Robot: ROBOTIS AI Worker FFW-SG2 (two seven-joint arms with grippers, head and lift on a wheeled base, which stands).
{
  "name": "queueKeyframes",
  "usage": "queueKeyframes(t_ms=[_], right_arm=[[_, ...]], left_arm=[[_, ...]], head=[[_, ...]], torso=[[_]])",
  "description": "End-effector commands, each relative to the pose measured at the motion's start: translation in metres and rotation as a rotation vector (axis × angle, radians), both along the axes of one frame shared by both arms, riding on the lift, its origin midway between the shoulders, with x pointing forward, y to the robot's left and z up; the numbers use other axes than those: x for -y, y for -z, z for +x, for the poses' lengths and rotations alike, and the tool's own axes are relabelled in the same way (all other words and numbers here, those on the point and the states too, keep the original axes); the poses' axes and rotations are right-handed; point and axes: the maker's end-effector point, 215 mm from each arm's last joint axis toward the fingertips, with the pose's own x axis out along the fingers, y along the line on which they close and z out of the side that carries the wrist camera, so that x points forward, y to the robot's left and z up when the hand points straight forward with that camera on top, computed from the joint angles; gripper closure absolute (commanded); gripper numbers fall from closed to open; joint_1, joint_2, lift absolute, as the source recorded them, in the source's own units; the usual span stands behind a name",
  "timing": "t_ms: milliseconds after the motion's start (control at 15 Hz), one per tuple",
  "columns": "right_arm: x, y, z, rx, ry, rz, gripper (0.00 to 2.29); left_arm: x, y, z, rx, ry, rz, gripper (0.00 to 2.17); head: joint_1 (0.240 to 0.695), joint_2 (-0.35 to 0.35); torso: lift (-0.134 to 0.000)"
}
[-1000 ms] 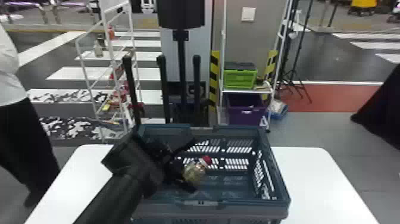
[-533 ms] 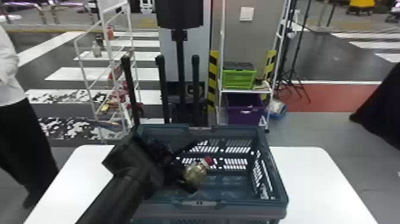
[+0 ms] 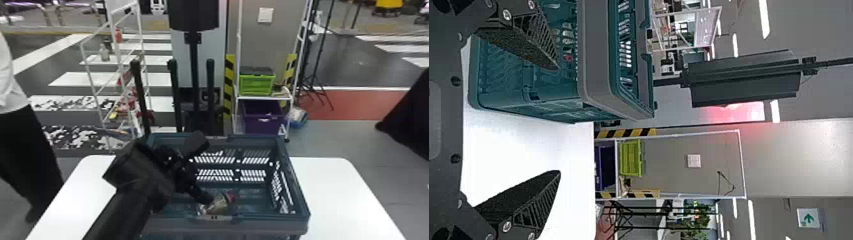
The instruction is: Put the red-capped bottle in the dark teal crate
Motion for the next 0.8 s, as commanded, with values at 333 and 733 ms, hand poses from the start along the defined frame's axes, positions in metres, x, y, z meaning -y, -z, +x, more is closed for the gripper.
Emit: queueKeyframes(t_ms=[333,733], right_arm=[[-0.001,-0.006,-0.001,0.01,-0.008,-0.005,0.15],[-0.003,-0.016,0.001,0.025,-0.024,-0.008,0.15]], left_arm=[[-0.083,-0.124,0.006,0.203,-0.285,-0.269,0.08],[-0.186,-0.179,-0.056,0.377,-0.604,-0.472,0.08]], head=[[0.499,0.0],[0.499,0.0]], torso=[[0.0],[0.0]])
